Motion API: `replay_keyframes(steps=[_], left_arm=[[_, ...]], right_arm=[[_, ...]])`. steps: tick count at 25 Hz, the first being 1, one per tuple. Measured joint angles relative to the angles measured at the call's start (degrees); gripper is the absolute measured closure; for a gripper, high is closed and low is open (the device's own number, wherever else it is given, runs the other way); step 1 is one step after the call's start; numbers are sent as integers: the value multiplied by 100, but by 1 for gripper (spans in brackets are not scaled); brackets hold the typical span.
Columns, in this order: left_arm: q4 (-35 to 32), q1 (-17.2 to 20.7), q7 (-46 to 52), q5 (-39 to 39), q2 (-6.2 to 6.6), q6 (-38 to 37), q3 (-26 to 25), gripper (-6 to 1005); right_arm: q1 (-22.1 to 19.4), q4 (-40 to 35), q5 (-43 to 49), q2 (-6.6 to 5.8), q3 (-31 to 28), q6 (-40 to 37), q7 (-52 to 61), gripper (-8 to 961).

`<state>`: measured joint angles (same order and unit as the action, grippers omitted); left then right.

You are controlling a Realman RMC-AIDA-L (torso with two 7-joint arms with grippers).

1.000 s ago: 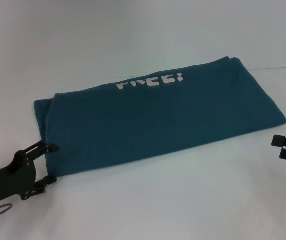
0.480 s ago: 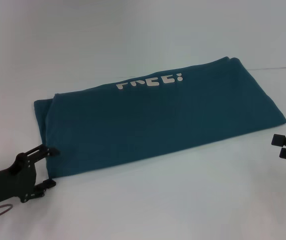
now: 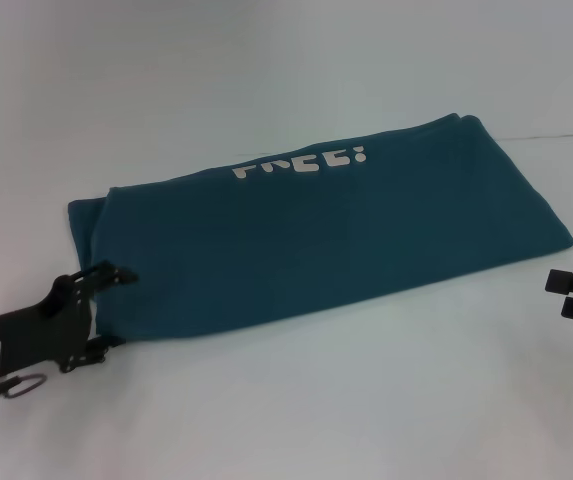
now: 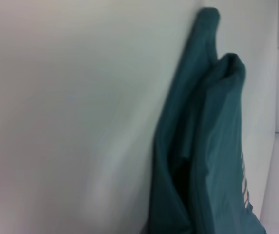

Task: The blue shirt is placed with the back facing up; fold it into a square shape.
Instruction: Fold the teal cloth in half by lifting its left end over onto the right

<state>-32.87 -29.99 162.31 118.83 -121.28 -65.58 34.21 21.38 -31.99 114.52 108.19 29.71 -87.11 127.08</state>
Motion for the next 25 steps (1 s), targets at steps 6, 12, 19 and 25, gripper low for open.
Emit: replay_keyframes(steps=[6, 12, 19, 25], left_arm=[[128, -189, -40, 0, 56, 121, 241, 93], [131, -200, -159, -4, 23, 343, 326, 93], [148, -259, -203, -7, -6, 343, 333, 121], [65, -214, -307, -53, -74, 263, 328, 174]], right_arm=[[-9, 0, 0, 0, 0, 3, -6, 154], [-11, 6, 0, 0, 0, -1, -54, 156], [-11, 9, 0, 0, 0, -17, -65, 158], [-11, 9, 0, 0, 0, -5, -73, 160]])
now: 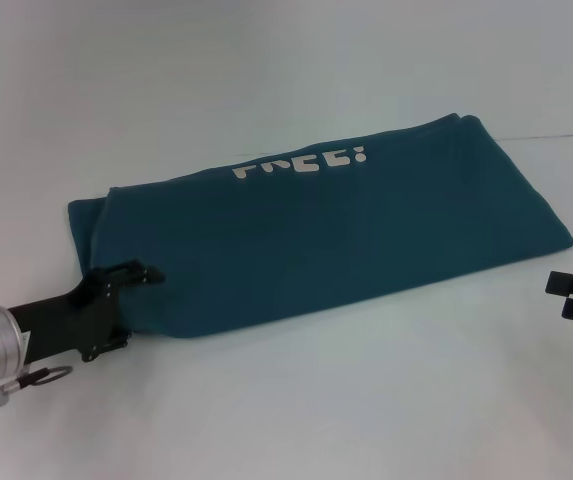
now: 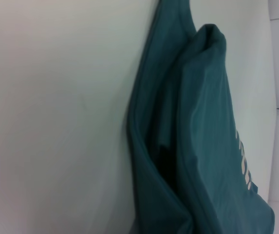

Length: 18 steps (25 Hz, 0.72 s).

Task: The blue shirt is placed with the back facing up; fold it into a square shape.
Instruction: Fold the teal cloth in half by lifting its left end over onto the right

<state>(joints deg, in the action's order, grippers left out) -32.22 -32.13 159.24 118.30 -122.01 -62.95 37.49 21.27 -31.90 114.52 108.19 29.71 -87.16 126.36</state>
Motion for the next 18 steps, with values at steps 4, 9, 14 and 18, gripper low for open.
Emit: replay_keyframes(steps=[4, 9, 14, 18], left_arm=[[-3, 0, -9, -4, 12, -3, -30, 316], [1, 7, -10, -4, 12, 56, -49, 531], [39, 7, -17, -4, 25, 138, -49, 674], [49, 15, -78, -4, 28, 158, -64, 779]], right_arm=[[0, 0, 0, 0, 0, 3, -4, 161], [0, 0, 0, 0, 0, 6, -6, 163], [7, 0, 0, 0, 0, 22, -11, 164], [1, 0, 0, 0, 0, 49, -15, 166]])
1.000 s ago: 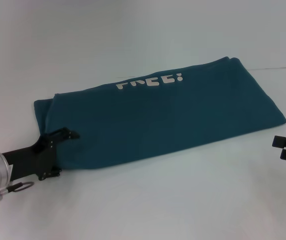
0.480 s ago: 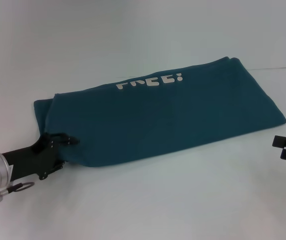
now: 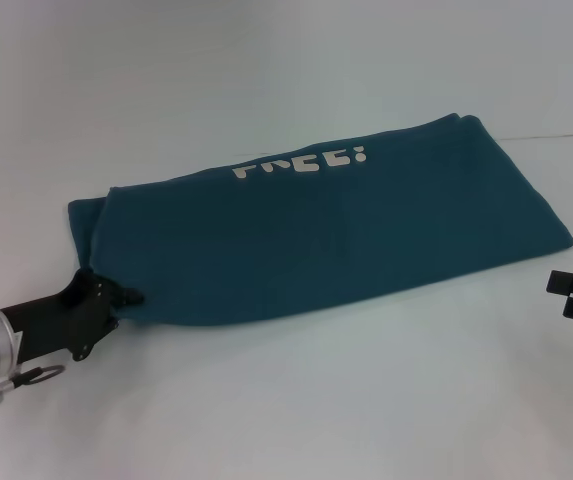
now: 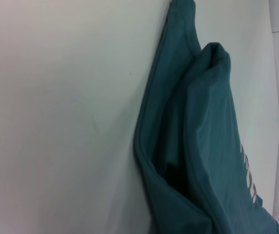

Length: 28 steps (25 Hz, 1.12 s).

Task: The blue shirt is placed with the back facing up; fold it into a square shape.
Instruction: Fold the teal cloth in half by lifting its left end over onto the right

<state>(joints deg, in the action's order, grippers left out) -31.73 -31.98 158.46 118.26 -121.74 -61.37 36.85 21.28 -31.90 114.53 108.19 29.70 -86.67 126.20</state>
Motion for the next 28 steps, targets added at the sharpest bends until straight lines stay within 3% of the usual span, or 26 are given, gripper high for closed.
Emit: replay_keyframes(steps=[5, 8, 11, 17, 28], left_arm=[[-6, 0, -533, -59, 29, -206, -72, 909], [-33, -19, -1060, -69, 144, -460, -74, 988], [-81, -24, -1382, -14, 284, -564, -71, 988], [-475, 84, -1579, 415, 395, -513, -127, 989], [-737, 232, -1631, 1404, 521, -460, -1152, 989]], right_arm=[[-6, 4, -1, 0, 7, 53, -51, 167], [-5, 7, 0, 0, 38, 42, -66, 168], [-4, 3, -4, 3, 15, 26, -68, 169], [68, 5, -6, 78, 18, 49, -68, 171], [286, 9, -18, 107, 5, 52, -22, 175]])
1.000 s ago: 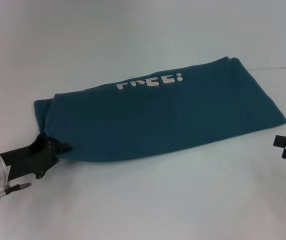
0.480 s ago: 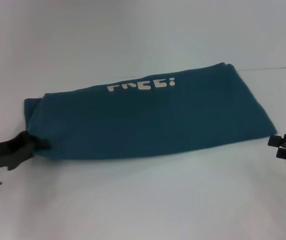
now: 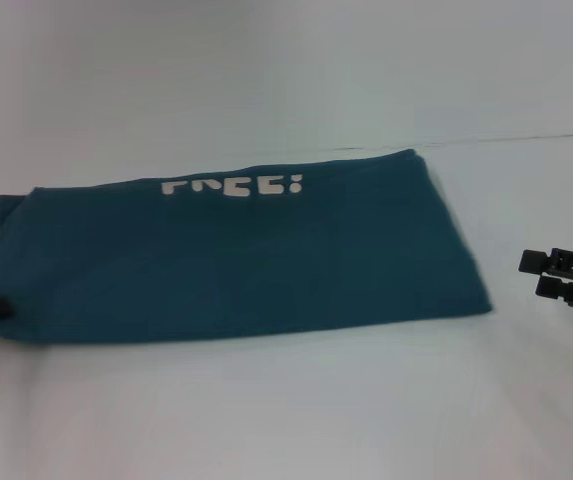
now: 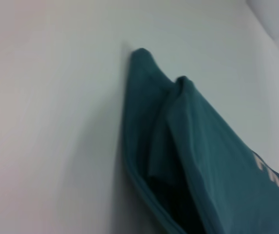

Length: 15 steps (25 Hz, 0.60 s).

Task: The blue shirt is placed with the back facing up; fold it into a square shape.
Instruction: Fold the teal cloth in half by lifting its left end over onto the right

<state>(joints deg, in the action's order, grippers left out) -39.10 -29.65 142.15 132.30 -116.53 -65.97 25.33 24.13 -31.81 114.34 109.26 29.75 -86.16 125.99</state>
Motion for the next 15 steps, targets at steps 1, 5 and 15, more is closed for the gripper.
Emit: replay_keyframes(steps=[1, 5, 15], left_arm=[[-25, 12, 8, 53, 4, 4, -70, 989], [-63, 52, 18, 131, 23, 17, -176, 990], [-103, 99, 17, 84, -16, -14, -178, 988]], right_arm=[[5, 0, -8, 0, -1, -9, 0, 175], [11, 0, -22, -2, -4, -25, 0, 176], [13, 6, -27, 3, -5, -24, -3, 179]])
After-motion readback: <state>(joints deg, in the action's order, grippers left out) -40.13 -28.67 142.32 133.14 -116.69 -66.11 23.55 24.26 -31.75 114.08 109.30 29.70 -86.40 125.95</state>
